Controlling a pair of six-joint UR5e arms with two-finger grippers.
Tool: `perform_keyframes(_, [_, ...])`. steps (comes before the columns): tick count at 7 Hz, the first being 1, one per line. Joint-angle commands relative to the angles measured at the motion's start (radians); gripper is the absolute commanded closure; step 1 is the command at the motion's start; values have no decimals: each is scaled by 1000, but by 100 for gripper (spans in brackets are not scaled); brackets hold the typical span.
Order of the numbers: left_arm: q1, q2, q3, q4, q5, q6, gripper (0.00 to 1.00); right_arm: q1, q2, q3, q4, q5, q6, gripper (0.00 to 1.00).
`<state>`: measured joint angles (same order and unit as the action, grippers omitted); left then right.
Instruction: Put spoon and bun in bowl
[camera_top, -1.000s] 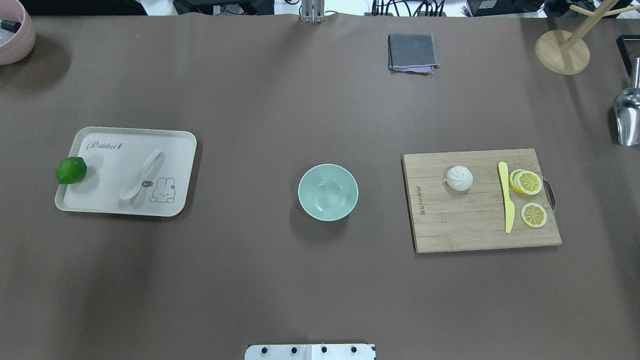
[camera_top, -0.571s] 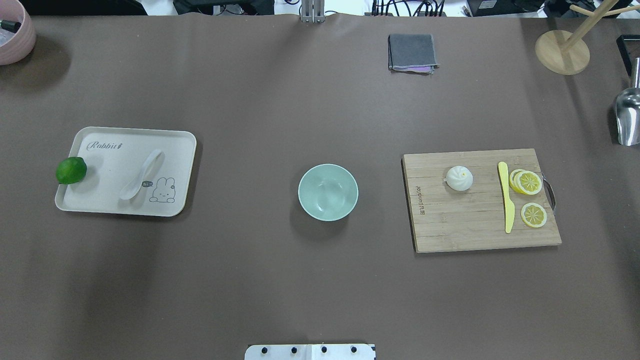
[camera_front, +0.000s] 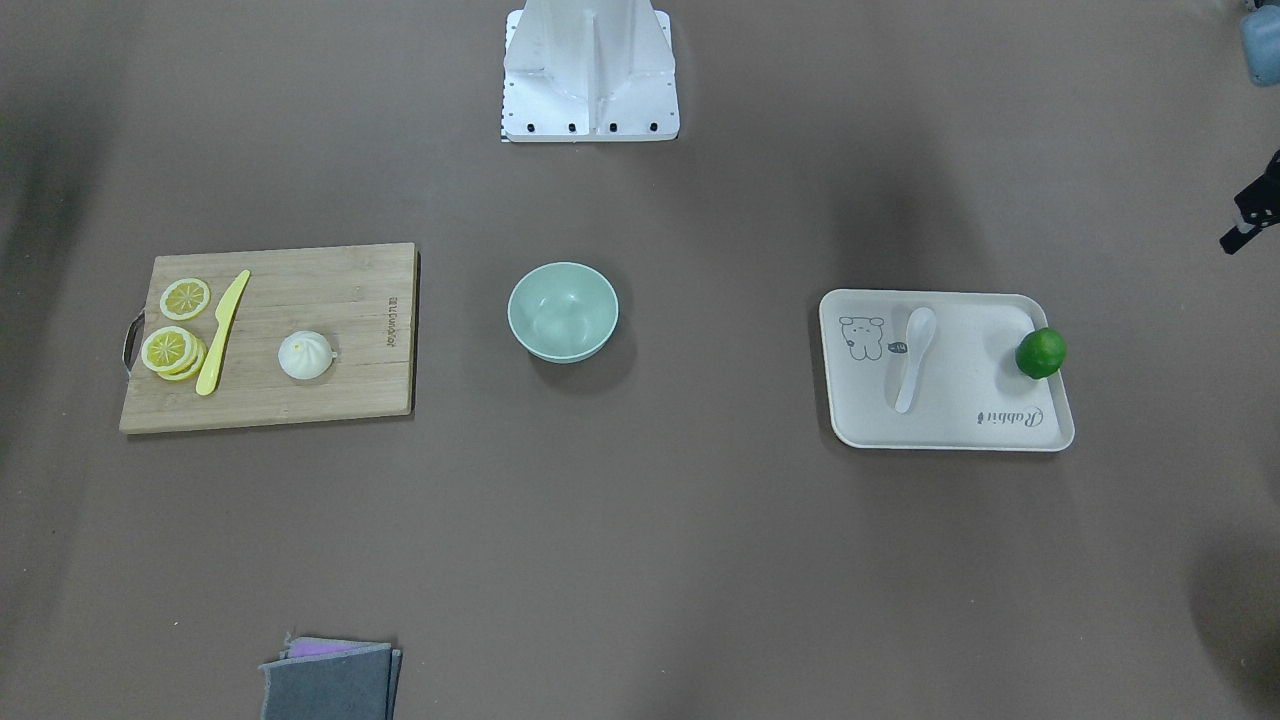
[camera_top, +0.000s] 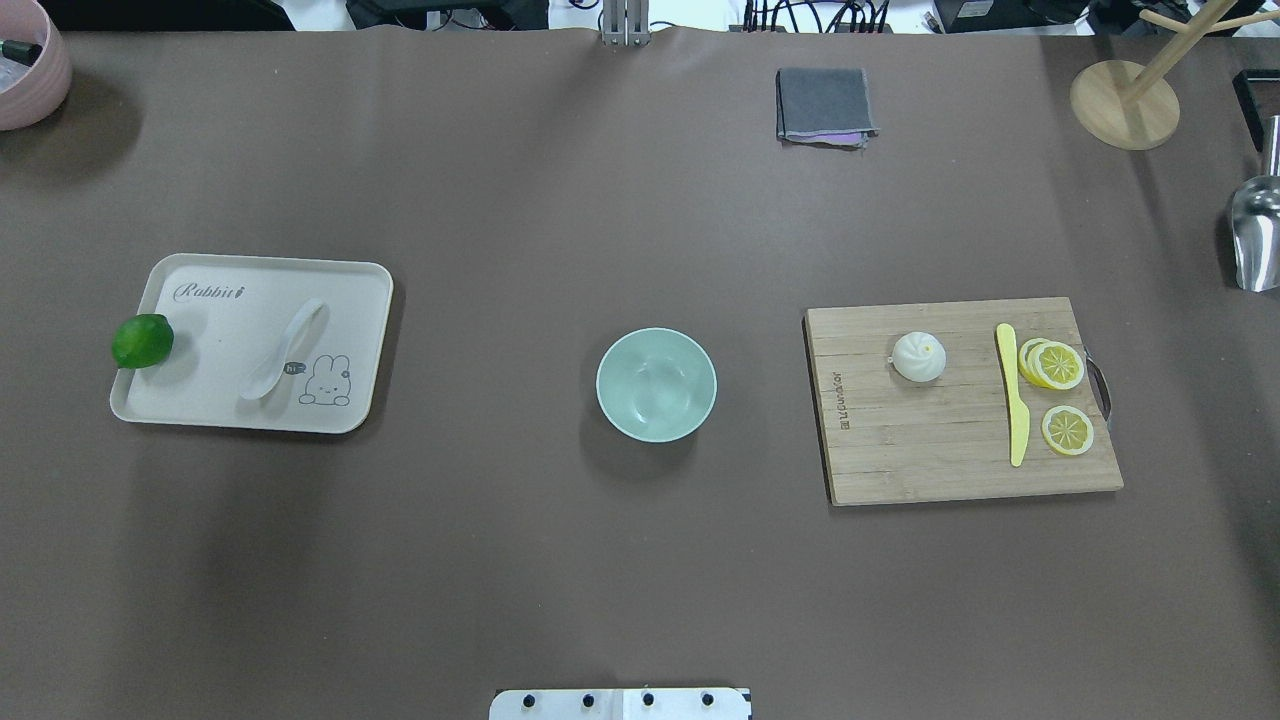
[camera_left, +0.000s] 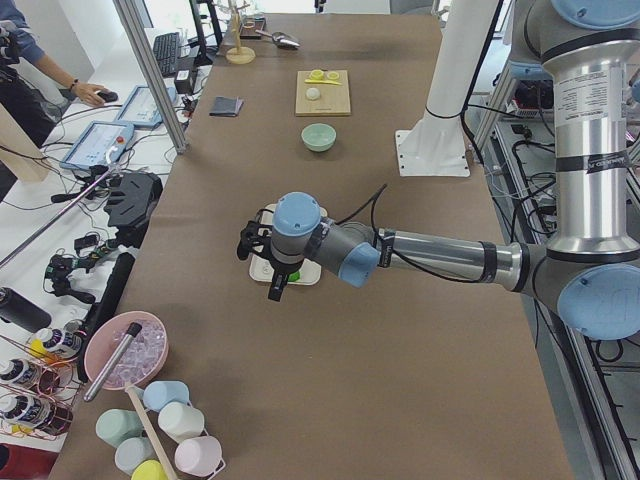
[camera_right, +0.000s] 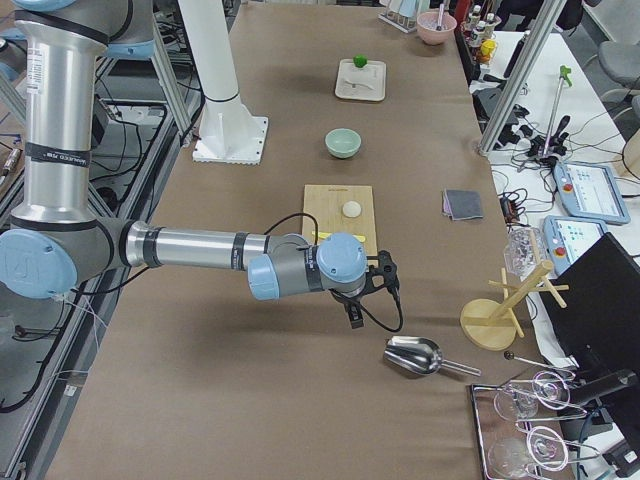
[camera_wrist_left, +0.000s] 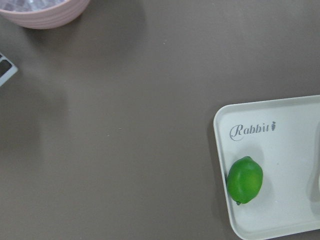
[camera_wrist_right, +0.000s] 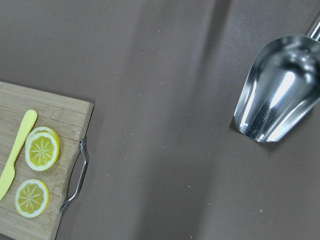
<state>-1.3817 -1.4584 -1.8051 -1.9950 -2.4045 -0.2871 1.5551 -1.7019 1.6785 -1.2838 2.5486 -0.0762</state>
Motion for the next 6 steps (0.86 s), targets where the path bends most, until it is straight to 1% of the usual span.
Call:
perform_keyframes(1, [161,-51,-46,-13,103,-88,11,-50,8,3,94,-7,134,0])
perform_keyframes(2, [246,-118,-30,4,142,-148,16,-90,10,3,175,-13,255,0])
perform_keyframes(3, [336,-178,-5,10,206,-220,19,-124,10,3,243,-30,348,0])
perform_keyframes(5, [438,-293,59,56,275,-256,20,-190,47,3,264,-42,452,0])
perform_keyframes(6, [476,-353,94,100,281,-259,22,-219,70,3,264,-45,492,0])
